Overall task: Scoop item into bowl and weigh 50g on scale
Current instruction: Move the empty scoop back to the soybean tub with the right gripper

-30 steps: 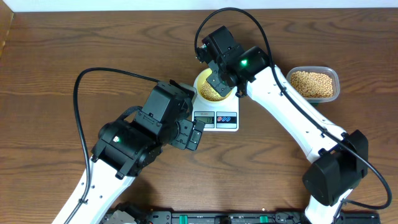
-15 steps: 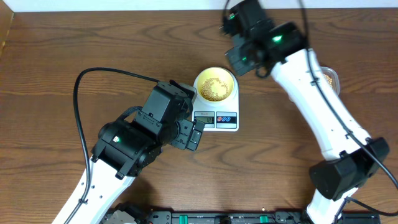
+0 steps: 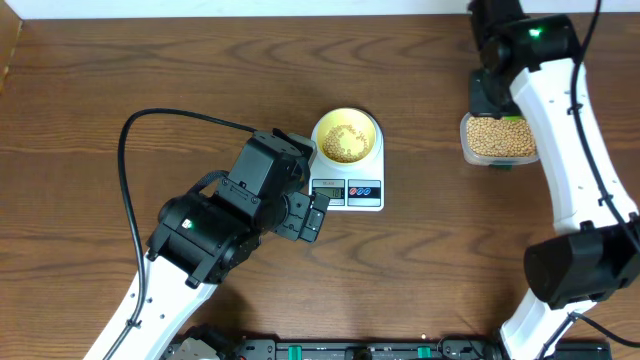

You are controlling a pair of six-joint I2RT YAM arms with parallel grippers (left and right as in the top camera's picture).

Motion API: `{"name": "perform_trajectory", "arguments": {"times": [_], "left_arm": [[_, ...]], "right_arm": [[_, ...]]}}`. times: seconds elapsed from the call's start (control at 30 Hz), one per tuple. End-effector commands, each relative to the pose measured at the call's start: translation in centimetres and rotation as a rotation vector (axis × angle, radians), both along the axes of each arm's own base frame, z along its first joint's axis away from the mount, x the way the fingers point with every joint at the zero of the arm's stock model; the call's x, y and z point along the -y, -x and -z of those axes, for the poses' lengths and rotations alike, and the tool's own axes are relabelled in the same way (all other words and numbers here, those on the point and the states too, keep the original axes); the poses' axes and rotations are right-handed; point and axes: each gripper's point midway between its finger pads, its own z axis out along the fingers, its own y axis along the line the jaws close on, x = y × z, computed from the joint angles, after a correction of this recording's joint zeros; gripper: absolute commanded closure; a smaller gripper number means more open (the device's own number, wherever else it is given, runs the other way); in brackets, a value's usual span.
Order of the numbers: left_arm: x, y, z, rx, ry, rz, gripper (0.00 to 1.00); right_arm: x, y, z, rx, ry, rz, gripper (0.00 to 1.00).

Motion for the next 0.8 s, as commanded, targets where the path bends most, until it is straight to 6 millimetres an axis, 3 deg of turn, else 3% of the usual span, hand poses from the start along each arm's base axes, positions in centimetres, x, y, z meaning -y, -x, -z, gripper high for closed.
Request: {"name": "perform_trajectory", "arguments": {"times": [0.0,0.17,0.53,0.77], "left_arm": [[0.2,-0.2,-0.6,0.013,0.008,0.009,0.03],[0.2,-0.2,-0.6,0.013,0.009,0.009,0.03],[0.2,-0.2,-0.6,0.013,0.008,0.009,0.03],[0.2,-0.2,-0.6,0.013,0.008,0.009,0.03]], "right_arm": [[2.1,0.5,1.2,-0.017,0.006,0.08,0.99],[3.6,0.5,4.0,-0.042,0.008,0.102,0.99],[4.7,0.6,9.2,-0.059,-0.018,0.126,0.99],[3.4,1.1,11.3,-0.091,-0.181,0.111,0.99]]}}
